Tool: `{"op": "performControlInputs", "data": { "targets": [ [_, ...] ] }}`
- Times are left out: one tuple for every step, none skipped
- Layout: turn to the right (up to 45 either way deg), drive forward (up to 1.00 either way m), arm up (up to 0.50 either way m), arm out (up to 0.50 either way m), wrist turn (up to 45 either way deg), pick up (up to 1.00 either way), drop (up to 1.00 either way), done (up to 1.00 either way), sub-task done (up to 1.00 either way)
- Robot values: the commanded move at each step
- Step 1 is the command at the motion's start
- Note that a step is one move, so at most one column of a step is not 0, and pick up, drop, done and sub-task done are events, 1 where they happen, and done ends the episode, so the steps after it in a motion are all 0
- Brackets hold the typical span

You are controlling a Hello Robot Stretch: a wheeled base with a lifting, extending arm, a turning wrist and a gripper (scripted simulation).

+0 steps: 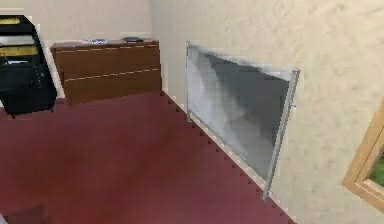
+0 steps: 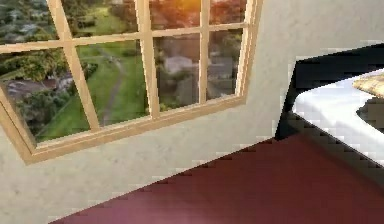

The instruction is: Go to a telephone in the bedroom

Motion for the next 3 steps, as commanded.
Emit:
{"op": "performControlInputs", "data": {
  "targets": [
    [-3.0, 0.0, 0.0, 0.0, 0.0, 0.0, 0.0, 0.0, 0.0],
    [0.0, 0.9, 0.0, 0.0, 0.0, 0.0, 0.0, 0.0, 0.0],
    [-30.0, 0.0, 0.0, 0.0, 0.0, 0.0, 0.0, 0.0, 0.0]
  ]
}}
